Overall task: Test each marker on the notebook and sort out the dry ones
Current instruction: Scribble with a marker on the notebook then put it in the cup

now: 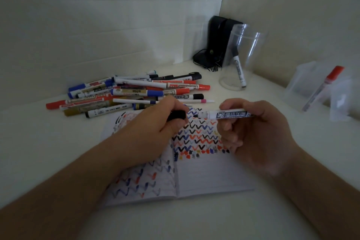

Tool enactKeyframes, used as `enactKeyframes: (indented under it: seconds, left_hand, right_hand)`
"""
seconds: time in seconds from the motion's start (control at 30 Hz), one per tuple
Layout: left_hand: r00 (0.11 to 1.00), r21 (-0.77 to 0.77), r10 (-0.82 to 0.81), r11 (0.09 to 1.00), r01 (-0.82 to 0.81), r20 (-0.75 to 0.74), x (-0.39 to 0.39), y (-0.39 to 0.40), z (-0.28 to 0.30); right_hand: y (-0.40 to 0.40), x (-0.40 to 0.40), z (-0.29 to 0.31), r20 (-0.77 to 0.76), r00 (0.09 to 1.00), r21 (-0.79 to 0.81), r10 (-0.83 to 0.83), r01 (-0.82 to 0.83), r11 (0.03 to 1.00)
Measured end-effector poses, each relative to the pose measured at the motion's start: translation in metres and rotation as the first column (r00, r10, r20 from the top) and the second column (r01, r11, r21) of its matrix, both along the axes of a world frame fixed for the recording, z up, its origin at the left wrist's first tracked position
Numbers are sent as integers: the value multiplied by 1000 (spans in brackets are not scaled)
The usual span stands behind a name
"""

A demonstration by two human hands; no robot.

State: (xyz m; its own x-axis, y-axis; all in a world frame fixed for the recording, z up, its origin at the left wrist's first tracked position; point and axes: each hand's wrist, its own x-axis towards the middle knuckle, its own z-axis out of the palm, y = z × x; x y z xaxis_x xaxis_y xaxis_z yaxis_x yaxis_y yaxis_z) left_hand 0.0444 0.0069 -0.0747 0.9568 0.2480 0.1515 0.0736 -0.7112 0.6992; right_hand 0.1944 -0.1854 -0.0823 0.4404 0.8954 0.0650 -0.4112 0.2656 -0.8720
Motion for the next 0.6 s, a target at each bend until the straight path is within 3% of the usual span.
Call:
enactKeyframes:
  seconds: [0.37,0.6]
  left_hand:
    - [997,96,-6,995,-1,72,5,1,-3]
    - [994,235,2,972,-27,105,8,6,-7]
  right_hand:
    - [6,-4,-4,64,992,-91,-113,118,989]
    - [7,-11,-2,271,946,-128,-176,217,968]
